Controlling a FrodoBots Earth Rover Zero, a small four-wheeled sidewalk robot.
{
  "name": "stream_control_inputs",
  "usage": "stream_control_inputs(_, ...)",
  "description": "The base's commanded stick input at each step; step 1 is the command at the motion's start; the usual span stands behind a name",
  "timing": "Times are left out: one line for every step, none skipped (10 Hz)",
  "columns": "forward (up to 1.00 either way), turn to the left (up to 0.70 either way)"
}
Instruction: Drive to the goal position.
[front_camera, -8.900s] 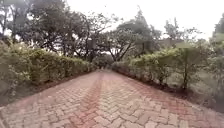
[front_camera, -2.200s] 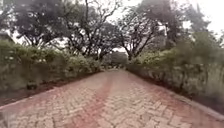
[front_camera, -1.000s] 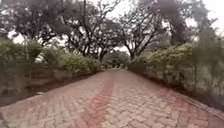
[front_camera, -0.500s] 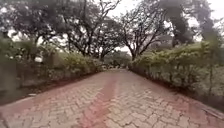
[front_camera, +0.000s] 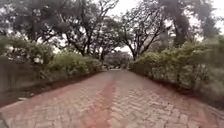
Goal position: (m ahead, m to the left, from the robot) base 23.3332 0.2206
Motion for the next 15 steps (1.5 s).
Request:
stream_control_inputs(0.70, 0.00)
stream_control_inputs(0.70, 0.00)
stream_control_inputs(0.70, 0.00)
stream_control_inputs(0.70, 0.00)
stream_control_inputs(0.70, 0.00)
stream_control_inputs(0.70, 0.00)
stream_control_inputs(0.70, 0.00)
stream_control_inputs(0.70, 0.00)
stream_control_inputs(0.70, 0.00)
stream_control_inputs(0.70, 0.00)
stream_control_inputs(0.70, 0.00)
stream_control_inputs(0.70, 0.00)
stream_control_inputs(0.70, 0.00)
stream_control_inputs(0.70, 0.00)
stream_control_inputs(0.70, 0.00)
